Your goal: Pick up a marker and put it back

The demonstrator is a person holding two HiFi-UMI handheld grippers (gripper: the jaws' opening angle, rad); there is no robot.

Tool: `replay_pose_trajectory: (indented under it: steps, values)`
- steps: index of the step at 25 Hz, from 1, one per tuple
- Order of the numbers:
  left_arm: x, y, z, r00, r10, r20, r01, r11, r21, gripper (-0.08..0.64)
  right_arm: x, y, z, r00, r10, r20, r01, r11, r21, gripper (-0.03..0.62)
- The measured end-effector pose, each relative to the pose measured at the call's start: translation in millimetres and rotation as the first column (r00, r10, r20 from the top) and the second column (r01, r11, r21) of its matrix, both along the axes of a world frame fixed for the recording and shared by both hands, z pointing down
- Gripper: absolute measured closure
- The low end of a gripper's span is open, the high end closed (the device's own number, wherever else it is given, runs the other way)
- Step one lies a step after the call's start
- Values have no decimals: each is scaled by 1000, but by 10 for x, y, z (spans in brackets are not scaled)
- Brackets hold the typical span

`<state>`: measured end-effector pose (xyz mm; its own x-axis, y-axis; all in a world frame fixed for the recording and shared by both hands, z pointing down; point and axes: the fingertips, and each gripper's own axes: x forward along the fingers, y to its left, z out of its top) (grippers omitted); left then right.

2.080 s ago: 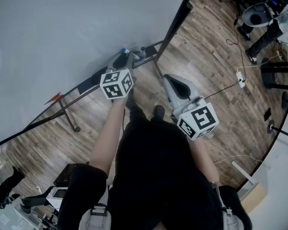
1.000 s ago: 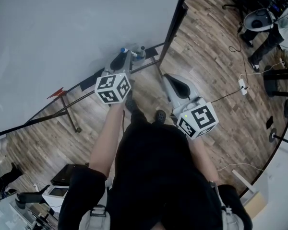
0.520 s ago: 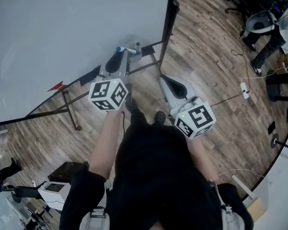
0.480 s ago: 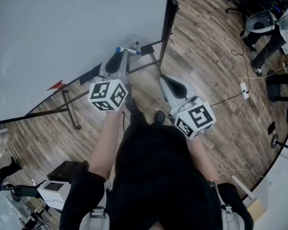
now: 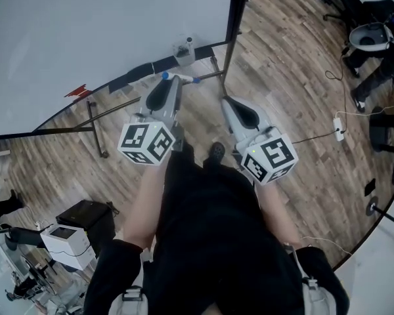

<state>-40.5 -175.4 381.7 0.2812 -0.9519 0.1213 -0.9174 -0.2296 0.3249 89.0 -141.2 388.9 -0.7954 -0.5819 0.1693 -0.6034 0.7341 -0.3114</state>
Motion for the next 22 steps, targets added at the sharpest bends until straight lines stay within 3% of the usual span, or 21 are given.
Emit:
replay_pose_trajectory:
  steps: [6,13,22]
  values:
    - [-103,236,111,1000,-14,13,14,999,-30,483,-49,-12,3,1000,14,-14,-14,1000,15,592]
    - [-279,507,147,999,28,25,-27,999,-35,483,-251,150,11,999,47,-19,-47,999,7,592]
    - [-814,1222,117,994,108,16,-108,994,-8,483,-767,860,-49,991,124,-47,-123,992,32,592]
